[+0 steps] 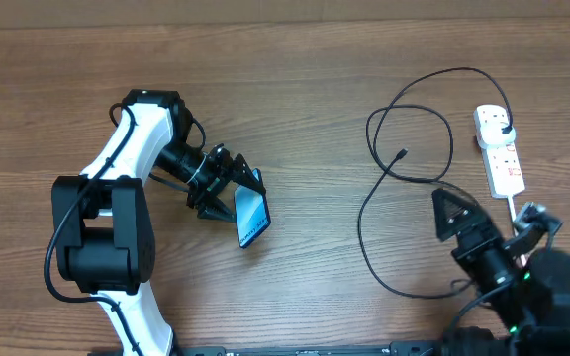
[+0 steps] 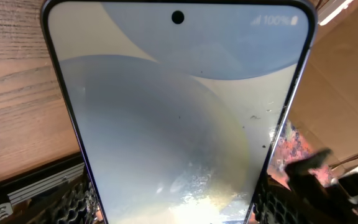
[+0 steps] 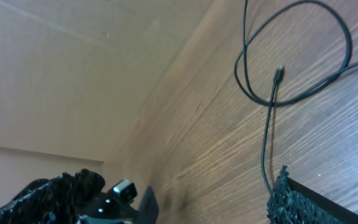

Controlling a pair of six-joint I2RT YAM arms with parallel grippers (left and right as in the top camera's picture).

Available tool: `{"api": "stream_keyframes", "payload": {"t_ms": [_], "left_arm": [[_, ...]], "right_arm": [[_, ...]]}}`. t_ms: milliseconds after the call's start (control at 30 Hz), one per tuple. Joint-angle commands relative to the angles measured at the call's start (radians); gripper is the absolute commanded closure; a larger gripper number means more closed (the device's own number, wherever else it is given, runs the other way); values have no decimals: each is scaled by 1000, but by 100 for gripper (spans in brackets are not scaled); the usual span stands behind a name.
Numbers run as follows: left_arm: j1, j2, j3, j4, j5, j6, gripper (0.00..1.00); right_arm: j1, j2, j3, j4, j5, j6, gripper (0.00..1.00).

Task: Plug charger to phone and switch on socket
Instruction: 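Move the right gripper to the phone and grasp its edge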

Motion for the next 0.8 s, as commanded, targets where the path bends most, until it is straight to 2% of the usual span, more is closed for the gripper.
{"api": "stream_keyframes", "payload": {"t_ms": [0, 167, 400, 600, 767], "left_arm": [[4, 7, 25, -6, 43, -7, 27], [4, 7, 25, -5, 44, -8, 27], [4, 7, 25, 60, 58, -69, 27], [4, 7, 25, 132, 61, -144, 27], [4, 7, 25, 196, 69, -213, 27]], "right_arm": [[11, 114, 126, -29, -54, -30, 1], [94, 222, 157, -31, -135, 86, 1], [412, 367, 157, 23, 53, 152, 1], [702, 531, 157, 198, 222, 168, 0], [767, 662, 157, 372, 225, 169, 1]]}}
